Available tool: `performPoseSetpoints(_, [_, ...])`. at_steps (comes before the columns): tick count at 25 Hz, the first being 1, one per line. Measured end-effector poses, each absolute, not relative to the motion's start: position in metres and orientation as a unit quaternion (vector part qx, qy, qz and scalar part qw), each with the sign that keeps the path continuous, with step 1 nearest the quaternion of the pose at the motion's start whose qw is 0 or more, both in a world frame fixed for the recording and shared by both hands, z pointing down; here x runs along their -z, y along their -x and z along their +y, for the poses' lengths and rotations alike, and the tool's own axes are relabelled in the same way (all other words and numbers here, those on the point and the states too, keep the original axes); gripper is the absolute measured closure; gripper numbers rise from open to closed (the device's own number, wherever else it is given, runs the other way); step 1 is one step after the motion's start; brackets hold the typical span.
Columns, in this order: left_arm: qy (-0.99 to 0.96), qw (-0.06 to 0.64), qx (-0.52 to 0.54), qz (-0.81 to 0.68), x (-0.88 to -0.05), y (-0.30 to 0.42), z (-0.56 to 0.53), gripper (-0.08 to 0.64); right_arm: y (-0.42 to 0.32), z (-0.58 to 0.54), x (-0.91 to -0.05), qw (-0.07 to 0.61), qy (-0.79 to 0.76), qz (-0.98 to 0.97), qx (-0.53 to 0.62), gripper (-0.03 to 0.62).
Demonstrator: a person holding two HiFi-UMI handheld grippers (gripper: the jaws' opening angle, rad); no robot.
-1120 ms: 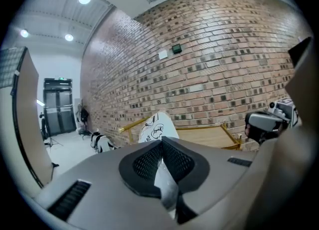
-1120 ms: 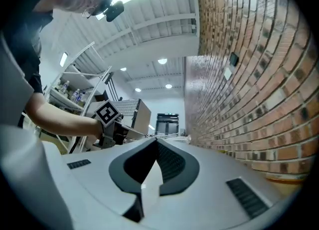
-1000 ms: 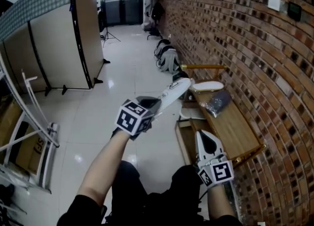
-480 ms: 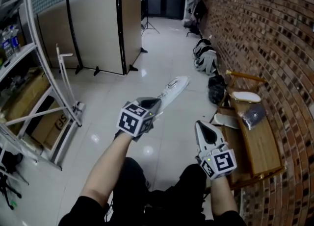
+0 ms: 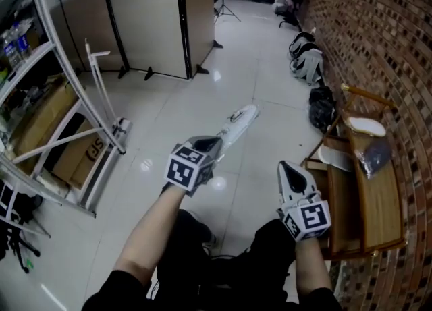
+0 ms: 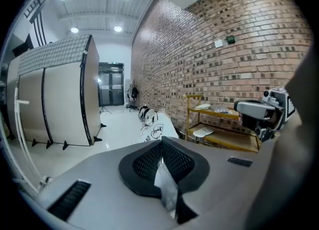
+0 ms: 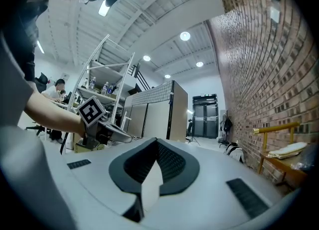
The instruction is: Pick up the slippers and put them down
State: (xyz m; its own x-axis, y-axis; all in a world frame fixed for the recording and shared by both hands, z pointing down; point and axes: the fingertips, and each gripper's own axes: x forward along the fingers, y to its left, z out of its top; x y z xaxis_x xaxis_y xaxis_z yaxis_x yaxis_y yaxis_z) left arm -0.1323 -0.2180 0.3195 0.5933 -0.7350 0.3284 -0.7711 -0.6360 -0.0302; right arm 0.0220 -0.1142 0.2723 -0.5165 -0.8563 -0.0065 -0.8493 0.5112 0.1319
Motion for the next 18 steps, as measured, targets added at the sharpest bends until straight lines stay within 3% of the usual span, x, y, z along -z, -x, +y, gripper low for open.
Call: performPoseSetpoints(18, [-0.857, 0.162, -0.212, -0.441, -0.49, 0.12, -0.25, 0.557, -0.062, -0.191, -0.416, 0.112, -0.521, -0.845, -0.037, 0.583])
